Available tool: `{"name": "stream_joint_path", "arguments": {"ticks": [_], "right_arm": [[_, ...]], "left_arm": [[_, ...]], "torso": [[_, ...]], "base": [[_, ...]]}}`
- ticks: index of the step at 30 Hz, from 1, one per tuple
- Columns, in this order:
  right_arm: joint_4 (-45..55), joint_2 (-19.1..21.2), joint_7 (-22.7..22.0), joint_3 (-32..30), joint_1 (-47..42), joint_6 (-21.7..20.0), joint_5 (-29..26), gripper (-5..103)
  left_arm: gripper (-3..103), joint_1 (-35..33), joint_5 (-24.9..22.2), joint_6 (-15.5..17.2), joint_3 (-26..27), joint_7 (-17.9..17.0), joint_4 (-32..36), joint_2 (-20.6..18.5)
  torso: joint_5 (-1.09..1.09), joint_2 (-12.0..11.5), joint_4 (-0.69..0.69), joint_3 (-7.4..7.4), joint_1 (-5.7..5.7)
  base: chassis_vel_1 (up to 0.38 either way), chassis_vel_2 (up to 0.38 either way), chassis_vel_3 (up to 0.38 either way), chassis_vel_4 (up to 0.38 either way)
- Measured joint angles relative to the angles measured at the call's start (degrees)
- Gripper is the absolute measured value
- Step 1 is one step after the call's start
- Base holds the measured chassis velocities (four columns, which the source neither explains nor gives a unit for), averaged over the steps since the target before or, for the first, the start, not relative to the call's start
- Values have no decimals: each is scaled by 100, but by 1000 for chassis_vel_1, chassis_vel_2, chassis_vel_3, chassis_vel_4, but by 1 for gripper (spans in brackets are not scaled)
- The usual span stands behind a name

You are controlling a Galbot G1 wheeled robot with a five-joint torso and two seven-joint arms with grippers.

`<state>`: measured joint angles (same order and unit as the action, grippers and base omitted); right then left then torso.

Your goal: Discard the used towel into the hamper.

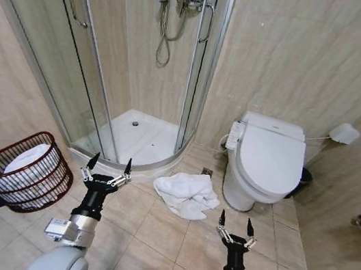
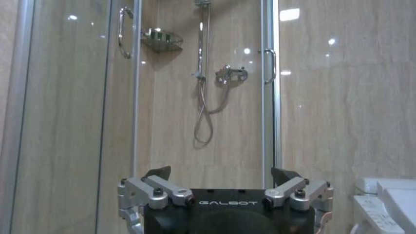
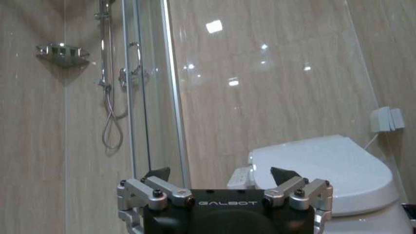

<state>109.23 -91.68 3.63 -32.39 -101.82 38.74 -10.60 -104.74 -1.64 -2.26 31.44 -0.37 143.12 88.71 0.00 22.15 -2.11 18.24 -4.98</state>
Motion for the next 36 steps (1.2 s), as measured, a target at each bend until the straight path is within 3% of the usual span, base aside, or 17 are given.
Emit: {"name": "stream_joint_path", "arguments": {"ticks": [36], "right_arm": [[-132, 125, 83, -78, 58, 193, -109, 100]], "left_arm": [[100, 0, 0, 0, 0, 0, 0, 0]], "torso": [[0, 54, 0, 33, -21]], "base": [[-50, 49, 54, -50]]}}
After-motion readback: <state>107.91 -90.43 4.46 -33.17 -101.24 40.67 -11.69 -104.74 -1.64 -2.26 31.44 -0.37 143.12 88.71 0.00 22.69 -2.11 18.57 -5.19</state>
